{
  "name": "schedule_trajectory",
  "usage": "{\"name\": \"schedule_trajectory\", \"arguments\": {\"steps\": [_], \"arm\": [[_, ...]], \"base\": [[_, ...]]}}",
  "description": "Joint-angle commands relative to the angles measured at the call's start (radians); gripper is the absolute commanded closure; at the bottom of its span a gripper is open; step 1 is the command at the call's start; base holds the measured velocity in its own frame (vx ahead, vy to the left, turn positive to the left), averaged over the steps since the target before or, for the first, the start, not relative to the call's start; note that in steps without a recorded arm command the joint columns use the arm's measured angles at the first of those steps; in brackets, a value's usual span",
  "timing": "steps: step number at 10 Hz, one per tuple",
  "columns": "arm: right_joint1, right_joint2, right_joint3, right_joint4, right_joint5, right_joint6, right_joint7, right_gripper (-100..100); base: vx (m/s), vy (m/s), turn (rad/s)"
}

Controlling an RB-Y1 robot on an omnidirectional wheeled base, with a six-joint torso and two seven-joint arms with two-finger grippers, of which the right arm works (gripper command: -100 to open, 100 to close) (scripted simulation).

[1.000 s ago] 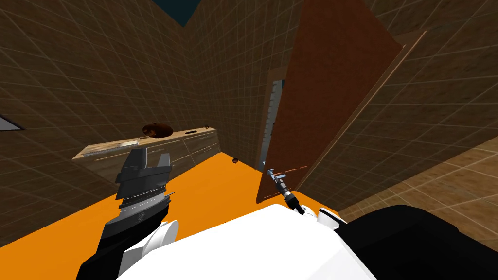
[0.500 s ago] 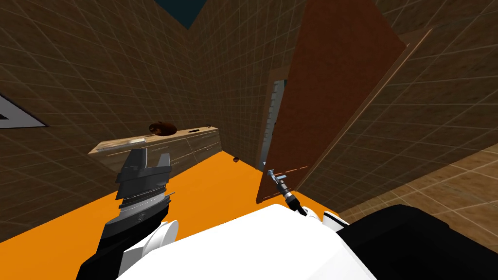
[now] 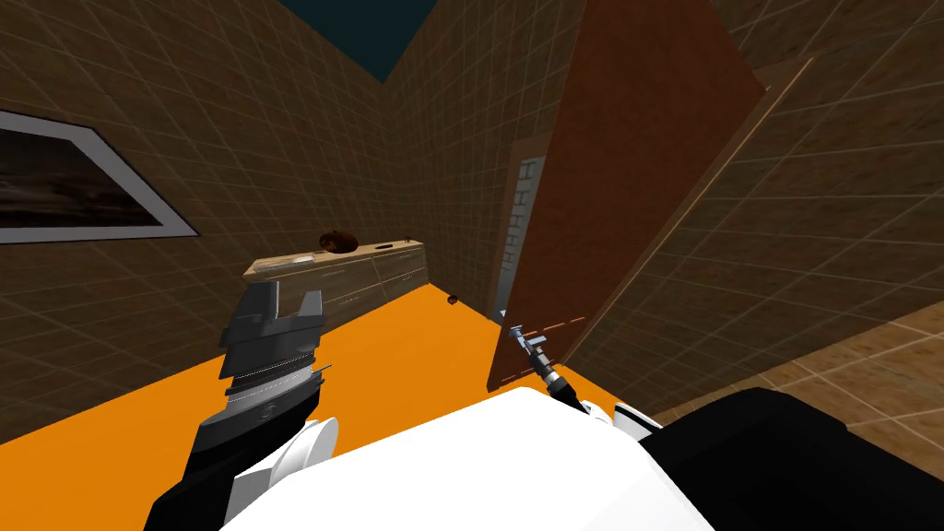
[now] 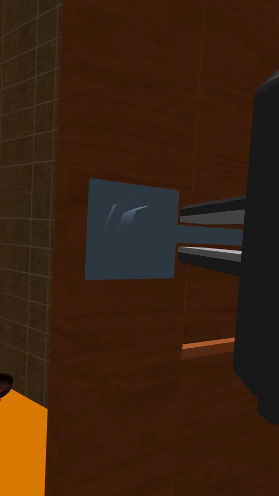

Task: Pull the door open

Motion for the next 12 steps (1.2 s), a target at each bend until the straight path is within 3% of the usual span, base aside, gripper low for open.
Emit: {"name": "schedule_trajectory", "arguments": {"steps": [1, 4, 5, 11, 12], "arm": [[0.021, -0.022, 0.001, -0.016, -0.013, -0.008, -0.001, 100], [0.035, -0.033, 0.010, -0.006, -0.020, -0.036, -0.009, 100], [0.036, -0.024, 0.014, -0.022, -0.014, -0.021, -0.004, 100], [-0.004, 0.024, -0.112, -0.020, 0.118, 0.038, -0.011, 100], [-0.004, 0.024, -0.112, -0.020, 0.118, 0.038, -0.011, 100]], "base": [[-0.188, -0.051, 0.187], [-0.158, -0.056, 0.125], [-0.070, -0.016, 0.040], [-0.170, -0.062, 0.108], [-0.110, -0.044, 0.060]]}}
